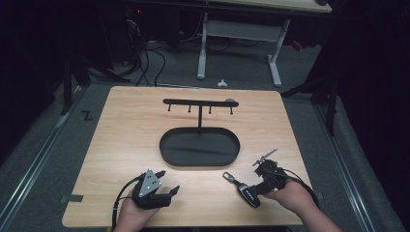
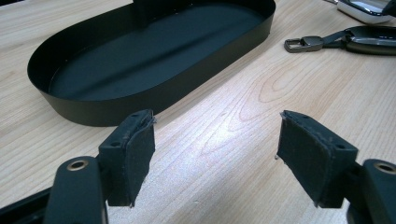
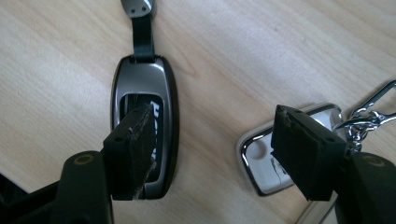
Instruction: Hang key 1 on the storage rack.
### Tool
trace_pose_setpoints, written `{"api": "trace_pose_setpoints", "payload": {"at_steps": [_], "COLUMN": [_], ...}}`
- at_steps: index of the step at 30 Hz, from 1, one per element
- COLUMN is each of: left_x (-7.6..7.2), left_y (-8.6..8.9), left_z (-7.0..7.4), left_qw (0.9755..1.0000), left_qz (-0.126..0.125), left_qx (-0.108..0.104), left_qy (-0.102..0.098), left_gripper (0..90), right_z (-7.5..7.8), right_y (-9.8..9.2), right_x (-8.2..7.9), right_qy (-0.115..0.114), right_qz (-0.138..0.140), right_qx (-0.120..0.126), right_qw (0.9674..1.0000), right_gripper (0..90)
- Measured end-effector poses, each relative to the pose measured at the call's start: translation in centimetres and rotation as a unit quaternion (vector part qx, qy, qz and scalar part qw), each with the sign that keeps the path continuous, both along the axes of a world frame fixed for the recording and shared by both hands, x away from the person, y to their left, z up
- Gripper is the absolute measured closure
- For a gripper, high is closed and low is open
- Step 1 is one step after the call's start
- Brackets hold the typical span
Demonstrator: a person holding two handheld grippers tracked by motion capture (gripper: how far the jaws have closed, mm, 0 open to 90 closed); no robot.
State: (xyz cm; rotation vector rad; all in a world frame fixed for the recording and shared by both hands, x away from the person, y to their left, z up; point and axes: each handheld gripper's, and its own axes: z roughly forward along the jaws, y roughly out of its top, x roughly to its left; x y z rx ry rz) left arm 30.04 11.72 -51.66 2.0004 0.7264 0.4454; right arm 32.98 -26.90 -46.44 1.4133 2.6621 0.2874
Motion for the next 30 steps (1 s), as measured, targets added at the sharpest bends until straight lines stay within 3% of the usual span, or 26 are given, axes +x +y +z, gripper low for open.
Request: {"api": "trace_pose_setpoints", "payload": {"at_steps": [11,18,30], "left_x": [0.0,0.0,0.0], "left_y": [0.0,-0.1,0.0], "left_z": [0.0,-0.2,-0.2], "left_qw": [1.0,1.0,0.9999], "left_qz": [-0.002,-0.005,-0.007], "left_qx": [0.001,0.003,0.008], "left_qy": [0.001,0.002,0.004], "left_gripper": [27.8,27.9,27.9], "right_z": [0.2,0.5,-0.3], "right_y": [2.0,3.7,5.9], "right_x": [0.6,1.5,3.2], "right_qy": [0.043,0.044,0.061], "right_qz": [0.04,0.063,0.071], "right_qx": [-0.031,-0.038,-0.046], "right_qw": [0.9978,0.9963,0.9945], "right_gripper": [27.4,28.3,37.1]}}
